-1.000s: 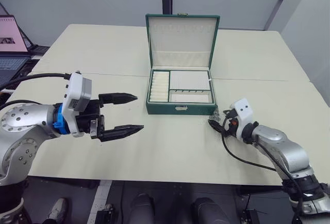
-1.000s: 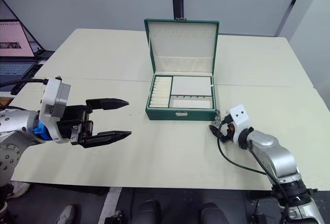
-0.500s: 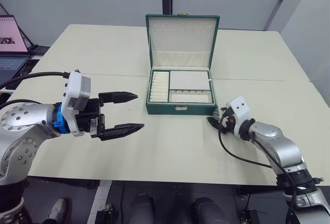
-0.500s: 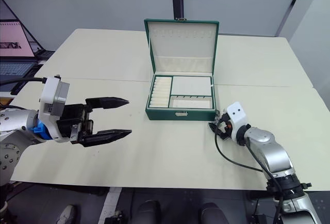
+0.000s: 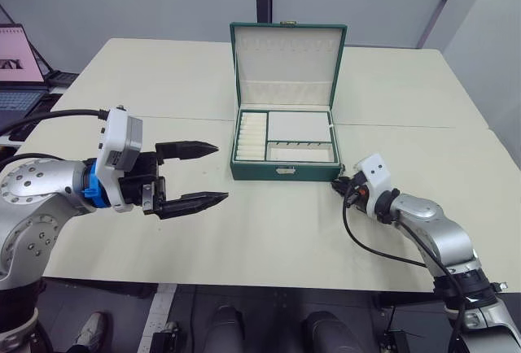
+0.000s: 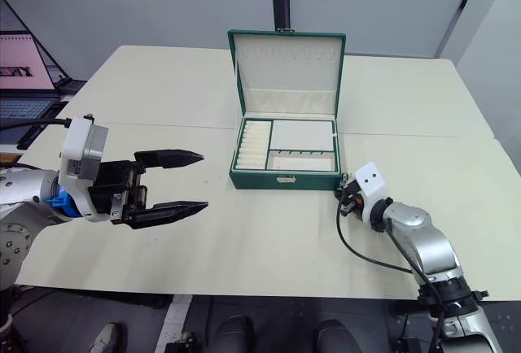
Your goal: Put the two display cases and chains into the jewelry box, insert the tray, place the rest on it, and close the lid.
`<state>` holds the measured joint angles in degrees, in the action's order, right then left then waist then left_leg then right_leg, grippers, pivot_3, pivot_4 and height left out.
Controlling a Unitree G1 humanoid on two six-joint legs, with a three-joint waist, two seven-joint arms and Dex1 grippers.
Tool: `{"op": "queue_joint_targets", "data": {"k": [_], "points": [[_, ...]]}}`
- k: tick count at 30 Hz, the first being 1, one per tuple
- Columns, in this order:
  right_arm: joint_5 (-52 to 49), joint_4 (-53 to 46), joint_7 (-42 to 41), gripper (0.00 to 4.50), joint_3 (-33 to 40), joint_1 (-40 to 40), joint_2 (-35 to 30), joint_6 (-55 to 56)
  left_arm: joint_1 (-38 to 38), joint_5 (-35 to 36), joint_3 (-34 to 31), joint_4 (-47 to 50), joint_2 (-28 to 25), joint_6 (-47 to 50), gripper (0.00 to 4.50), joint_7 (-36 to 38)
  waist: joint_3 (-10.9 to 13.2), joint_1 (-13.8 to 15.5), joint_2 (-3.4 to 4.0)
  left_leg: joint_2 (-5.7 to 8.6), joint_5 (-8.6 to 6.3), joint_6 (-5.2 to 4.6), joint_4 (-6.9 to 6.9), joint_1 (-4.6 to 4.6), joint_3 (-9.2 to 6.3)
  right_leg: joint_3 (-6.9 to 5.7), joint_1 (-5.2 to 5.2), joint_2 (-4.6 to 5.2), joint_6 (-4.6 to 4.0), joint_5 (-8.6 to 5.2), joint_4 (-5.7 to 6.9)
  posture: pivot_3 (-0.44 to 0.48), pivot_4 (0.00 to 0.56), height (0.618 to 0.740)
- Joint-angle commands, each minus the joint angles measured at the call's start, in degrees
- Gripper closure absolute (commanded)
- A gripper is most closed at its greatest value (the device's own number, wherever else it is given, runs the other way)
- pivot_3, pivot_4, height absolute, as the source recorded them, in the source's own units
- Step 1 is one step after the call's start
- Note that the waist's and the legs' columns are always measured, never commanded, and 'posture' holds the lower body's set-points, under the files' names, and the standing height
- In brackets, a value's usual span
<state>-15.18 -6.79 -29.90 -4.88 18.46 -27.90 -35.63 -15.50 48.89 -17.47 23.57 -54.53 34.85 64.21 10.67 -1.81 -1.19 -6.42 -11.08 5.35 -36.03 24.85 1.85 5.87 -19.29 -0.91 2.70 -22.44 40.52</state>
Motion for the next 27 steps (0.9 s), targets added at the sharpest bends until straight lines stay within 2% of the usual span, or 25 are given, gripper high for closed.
{"op": "queue_joint_targets", "data": {"k": [1,15,27], "points": [[0.3,-1.6,0.2,4.12,1.6,-2.6,-1.0,-1.6,-0.9,0.4,-0.5,0.3,0.0,-0.2,0.0,-0.2,0.0,0.1,0.0,0.01,0.0,0.0,0.0,0.0,0.0,0.0,0.0,0.01,0.0,0.0,0.0,0.0,0.15,0.737],[0.2,-5.0,1.8,4.12,5.7,-4.1,-1.3,-3.9,-1.5,-0.1,0.5,-0.2,0.6,-0.6,0.0,0.0,0.0,0.2,-0.01,0.02,0.0,0.0,-0.01,0.0,0.0,-0.01,0.04,0.02,0.0,0.0,-0.02,0.0,0.15,0.737],[-4.1,-16.2,2.8,4.12,13.7,-1.6,-4.6,-11.5,-2.6,-1.1,2.0,-1.7,1.2,-1.4,0.0,0.8,0.0,0.2,0.0,0.01,0.0,0.0,0.0,0.01,0.01,0.01,0.0,0.01,0.0,0.0,-0.01,0.0,0.15,0.737]]}}
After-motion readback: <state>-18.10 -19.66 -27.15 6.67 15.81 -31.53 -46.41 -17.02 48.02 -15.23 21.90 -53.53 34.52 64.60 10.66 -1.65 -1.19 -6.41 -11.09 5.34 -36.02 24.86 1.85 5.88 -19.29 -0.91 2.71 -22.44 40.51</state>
